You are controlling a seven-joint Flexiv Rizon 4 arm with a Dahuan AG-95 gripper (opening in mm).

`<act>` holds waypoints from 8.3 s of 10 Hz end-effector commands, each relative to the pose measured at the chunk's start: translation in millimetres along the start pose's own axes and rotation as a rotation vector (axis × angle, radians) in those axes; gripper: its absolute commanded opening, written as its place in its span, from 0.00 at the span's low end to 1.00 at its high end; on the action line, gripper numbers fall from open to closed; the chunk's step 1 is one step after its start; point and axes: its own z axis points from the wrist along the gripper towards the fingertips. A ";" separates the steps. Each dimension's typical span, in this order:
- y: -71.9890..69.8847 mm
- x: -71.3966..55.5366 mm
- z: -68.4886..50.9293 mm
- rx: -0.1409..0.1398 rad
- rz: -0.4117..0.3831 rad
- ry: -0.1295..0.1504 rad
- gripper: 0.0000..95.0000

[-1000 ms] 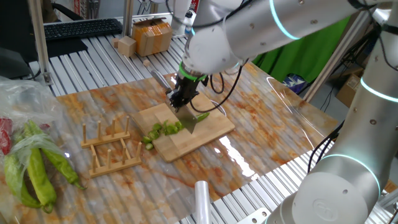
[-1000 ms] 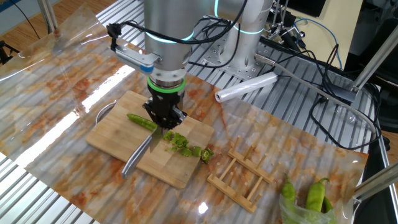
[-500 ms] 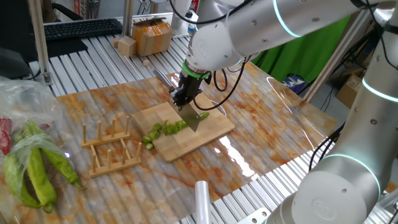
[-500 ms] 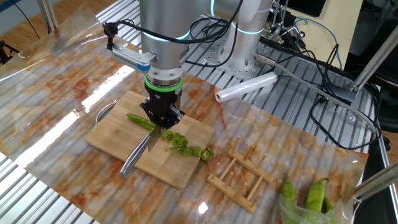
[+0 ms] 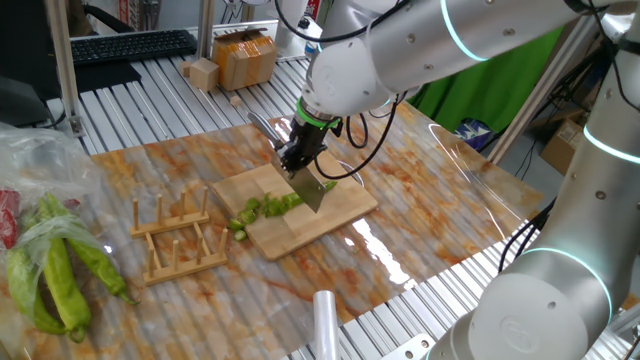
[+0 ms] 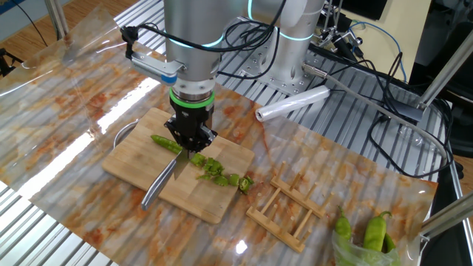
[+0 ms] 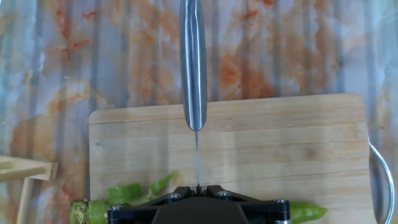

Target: Chop the chili peppers

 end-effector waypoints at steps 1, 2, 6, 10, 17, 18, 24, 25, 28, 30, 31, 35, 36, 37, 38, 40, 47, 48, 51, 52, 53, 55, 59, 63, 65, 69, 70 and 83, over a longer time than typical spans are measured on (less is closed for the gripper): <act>-0.6 0.6 14.2 0.001 -0.003 -0.012 0.00; -1.2 2.4 26.3 -0.001 -0.004 -0.023 0.00; -3.1 8.2 54.8 -0.034 0.014 -0.062 0.00; -1.1 1.0 52.0 -0.008 0.009 -0.048 0.00; 2.1 3.6 49.4 0.010 0.010 -0.077 0.00; 2.8 1.2 48.0 0.012 0.010 -0.067 0.00; 9.2 -0.5 20.8 0.027 0.007 -0.035 0.00; 8.6 -0.4 17.2 0.024 0.010 -0.031 0.00; 8.6 -1.2 6.1 0.006 0.022 -0.014 0.00; 5.6 -1.7 0.0 0.004 0.015 -0.012 0.00; 0.7 -1.6 1.0 0.004 0.003 -0.013 0.00; -14.6 -0.6 3.0 0.002 -0.019 -0.016 0.00; -18.6 -0.2 3.1 0.001 -0.024 -0.016 0.00; -18.9 -0.2 3.1 0.001 -0.023 -0.015 0.00; -19.1 -0.2 3.3 0.001 -0.023 -0.015 0.00; -19.1 0.1 6.0 0.000 -0.025 -0.014 0.00; -17.0 3.5 50.4 -0.003 -0.012 -0.061 0.00; -17.7 -0.9 48.6 0.002 -0.016 -0.060 0.00; -16.0 4.0 46.4 -0.003 -0.008 -0.063 0.00; -14.9 9.1 46.9 -0.004 -0.005 -0.079 0.00; -14.6 11.7 47.1 0.002 -0.007 -0.088 0.00; -14.0 10.9 42.8 -0.002 -0.004 -0.084 0.00; -4.8 2.0 36.4 0.015 0.010 -0.084 0.00; -1.6 3.5 36.5 -0.012 0.019 -0.094 0.00; -0.4 5.4 36.7 0.002 0.016 -0.097 0.00; 1.2 7.0 36.9 -0.005 0.019 -0.098 0.00; 7.3 2.8 33.7 -0.010 0.027 -0.097 0.00; 16.3 -1.8 33.2 0.029 0.014 -0.097 0.00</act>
